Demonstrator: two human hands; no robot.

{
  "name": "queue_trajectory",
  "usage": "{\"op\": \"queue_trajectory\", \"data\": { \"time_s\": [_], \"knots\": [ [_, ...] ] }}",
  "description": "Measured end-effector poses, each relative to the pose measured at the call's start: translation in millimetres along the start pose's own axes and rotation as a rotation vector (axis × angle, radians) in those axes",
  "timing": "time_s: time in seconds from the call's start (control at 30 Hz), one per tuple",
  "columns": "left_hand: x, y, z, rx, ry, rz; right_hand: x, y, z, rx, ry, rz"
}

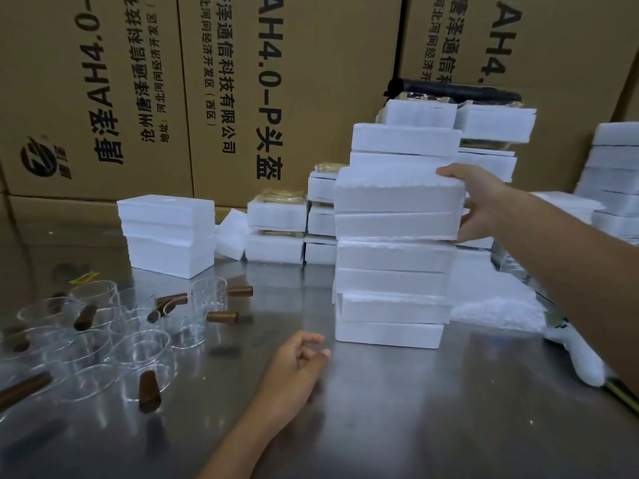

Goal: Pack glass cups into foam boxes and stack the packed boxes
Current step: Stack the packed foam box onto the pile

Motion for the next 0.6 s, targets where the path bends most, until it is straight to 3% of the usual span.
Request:
{"op": "queue_trajectory", "data": {
  "time_s": [0.27, 0.37, 0.43, 0.5, 0.6],
  "knots": [
    [4, 4, -2, -0.022, -0.050, -0.028, -5, 3, 1, -0.105, 0.051, 0.111],
    [4, 7, -2, -0.009, -0.042, -0.023, -2, 1, 2, -0.192, 0.185, 0.239],
    [5, 8, -1, 0.008, -0.023, -0.017, 14, 4, 1, -0.173, 0.338, 0.526],
    [6, 7, -1, 0.024, -0.013, -0.017, 45, 15, -13, 0.024, 0.397, 0.926],
    [7, 6, -3, 0.024, -0.028, -0.018, 86, 51, -49, 0.377, 0.247, 1.360]
  ]
}}
Point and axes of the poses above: each hand's wrist, its own x-axis away from the middle knuckle, its own z-axis out of the back of the hand, y = z × x, the point moved 4 cm from there along -x, towards the middle knuckle, and after that the axes turned 10 degrees about -z, right-handed, at the moved point
